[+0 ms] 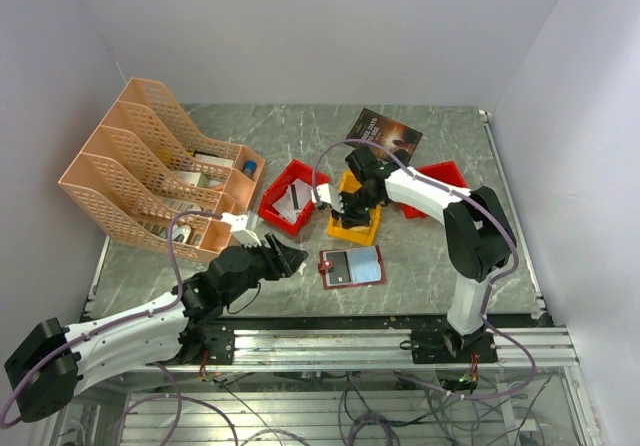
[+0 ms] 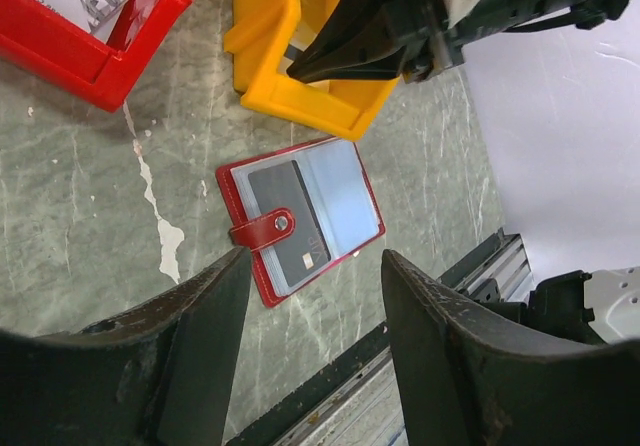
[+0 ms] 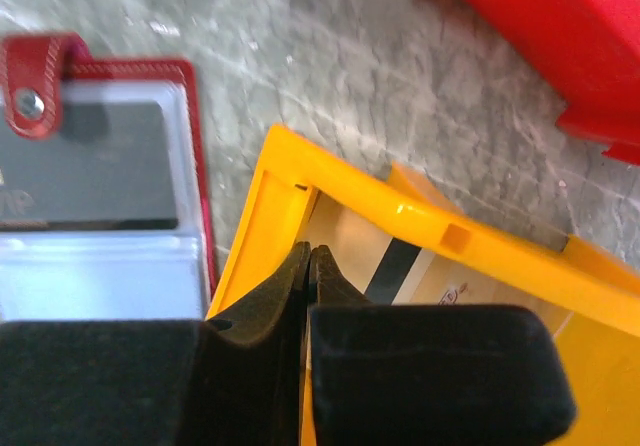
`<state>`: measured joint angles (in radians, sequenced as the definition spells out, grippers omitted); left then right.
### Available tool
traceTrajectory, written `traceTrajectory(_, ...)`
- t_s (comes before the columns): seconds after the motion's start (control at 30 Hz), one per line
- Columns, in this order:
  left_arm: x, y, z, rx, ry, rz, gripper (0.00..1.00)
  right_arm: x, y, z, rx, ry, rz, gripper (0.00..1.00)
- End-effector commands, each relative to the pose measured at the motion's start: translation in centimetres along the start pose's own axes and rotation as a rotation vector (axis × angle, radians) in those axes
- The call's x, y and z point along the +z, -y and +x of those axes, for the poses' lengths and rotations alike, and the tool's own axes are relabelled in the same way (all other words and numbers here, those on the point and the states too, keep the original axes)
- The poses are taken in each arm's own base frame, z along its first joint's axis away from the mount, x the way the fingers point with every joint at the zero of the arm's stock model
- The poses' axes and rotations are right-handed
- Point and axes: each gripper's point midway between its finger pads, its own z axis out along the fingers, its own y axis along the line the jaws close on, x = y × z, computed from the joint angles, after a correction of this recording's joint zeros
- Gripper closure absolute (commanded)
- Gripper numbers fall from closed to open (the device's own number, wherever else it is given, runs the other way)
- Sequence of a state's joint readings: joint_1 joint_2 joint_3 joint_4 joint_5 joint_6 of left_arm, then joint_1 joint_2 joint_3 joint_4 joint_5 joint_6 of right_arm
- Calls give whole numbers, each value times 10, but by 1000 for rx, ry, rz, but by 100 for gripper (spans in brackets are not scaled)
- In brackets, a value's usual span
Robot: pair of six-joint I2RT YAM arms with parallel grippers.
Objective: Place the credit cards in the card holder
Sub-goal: Move the storage box to the center of the board.
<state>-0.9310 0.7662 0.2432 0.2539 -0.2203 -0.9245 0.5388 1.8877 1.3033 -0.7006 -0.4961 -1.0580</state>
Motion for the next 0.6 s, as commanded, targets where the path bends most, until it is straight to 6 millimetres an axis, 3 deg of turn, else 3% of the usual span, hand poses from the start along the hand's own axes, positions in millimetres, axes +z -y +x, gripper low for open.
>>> traceTrajectory(0.0, 3, 16, -9, -79, 52, 81, 37, -17, 2, -32, 135, 98, 17, 100)
traceTrajectory(0.13, 9, 16, -5, -87, 43, 72, 45, -34, 18, -37, 228, 125, 23, 93)
traceTrajectory(0.2, 12, 18, -3, -83, 42, 64, 49, -43, 27, -25, 293, 117, 21, 87)
traceTrajectory(0.47, 36, 27, 16, -25, 11, -27, 53, -39, 22, -7, 387, 68, -19, 62)
traceTrajectory(0.57, 49, 31, 27, -17, -13, -44, 53, -34, 23, 0, 406, 53, -24, 57)
